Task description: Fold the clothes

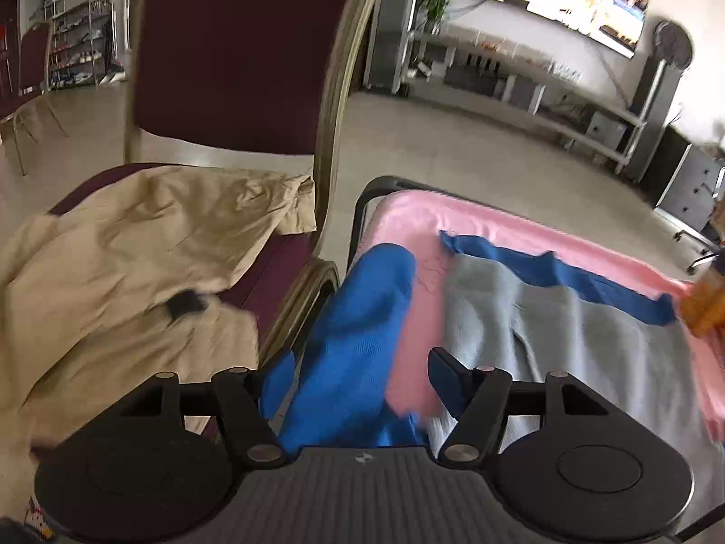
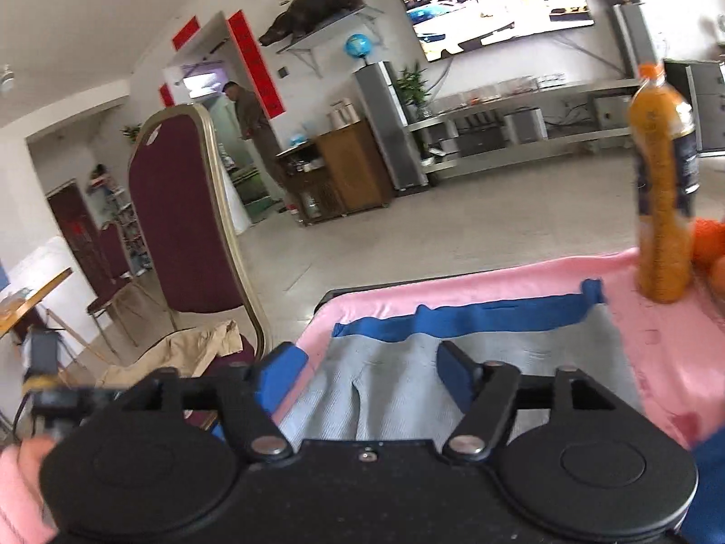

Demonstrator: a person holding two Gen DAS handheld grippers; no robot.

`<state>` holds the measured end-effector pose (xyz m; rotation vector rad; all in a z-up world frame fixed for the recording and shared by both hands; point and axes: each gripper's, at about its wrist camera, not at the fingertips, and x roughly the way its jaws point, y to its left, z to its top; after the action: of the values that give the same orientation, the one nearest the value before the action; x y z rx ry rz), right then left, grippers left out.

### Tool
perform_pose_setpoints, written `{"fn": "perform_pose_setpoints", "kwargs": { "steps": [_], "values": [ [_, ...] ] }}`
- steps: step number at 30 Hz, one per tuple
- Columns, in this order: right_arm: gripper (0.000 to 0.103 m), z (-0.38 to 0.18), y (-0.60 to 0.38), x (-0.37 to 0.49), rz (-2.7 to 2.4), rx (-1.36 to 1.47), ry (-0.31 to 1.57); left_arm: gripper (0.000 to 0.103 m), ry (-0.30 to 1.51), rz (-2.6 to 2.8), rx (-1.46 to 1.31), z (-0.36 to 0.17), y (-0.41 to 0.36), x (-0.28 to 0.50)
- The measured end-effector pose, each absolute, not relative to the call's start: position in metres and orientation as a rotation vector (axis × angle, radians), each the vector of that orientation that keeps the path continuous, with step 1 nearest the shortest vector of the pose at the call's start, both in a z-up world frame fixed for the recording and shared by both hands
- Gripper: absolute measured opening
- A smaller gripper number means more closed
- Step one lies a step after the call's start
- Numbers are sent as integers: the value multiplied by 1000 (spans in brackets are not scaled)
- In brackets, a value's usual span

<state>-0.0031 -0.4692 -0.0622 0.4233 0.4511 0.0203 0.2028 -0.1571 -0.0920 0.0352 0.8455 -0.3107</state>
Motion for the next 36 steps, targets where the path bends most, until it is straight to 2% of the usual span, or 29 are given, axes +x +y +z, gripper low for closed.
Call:
{"fn": "perform_pose_setpoints", "kwargs": {
  "steps": [4,7,10,14,16,17,18,20,25,31,36],
  "values": [
    [70,-119,-499,11,-6,609,513,66,888,-283,152,-118,-209,250],
    [70,-144,-520,17,-23,785,613,72,875,-252,282,-136,-245,281],
    [77,-143,-528,12,-41,810,591,75,883,-223,387,-158,-265,311],
    [78,-141,-527,14,-20,813,596,75,987,-206,357,-180,-262,345],
    [78,-142,-522,16,-12,802,600,69,1010,-230,300,-183,-257,353],
    [79,-142,-519,18,-7,794,603,54,999,-250,272,-181,-254,353],
    [79,-141,-517,20,-5,782,610,28,982,-263,264,-177,-252,350],
    [79,-142,-515,20,-9,761,612,8,935,-275,271,-167,-249,342],
    [79,-138,-508,12,-28,736,574,3,725,-271,229,-105,-213,303],
    [79,-120,-496,-10,-23,850,498,3,494,-312,3,1,-115,237],
    [82,-101,-465,-25,39,971,423,3,403,-249,-97,48,-29,210]
  ]
}}
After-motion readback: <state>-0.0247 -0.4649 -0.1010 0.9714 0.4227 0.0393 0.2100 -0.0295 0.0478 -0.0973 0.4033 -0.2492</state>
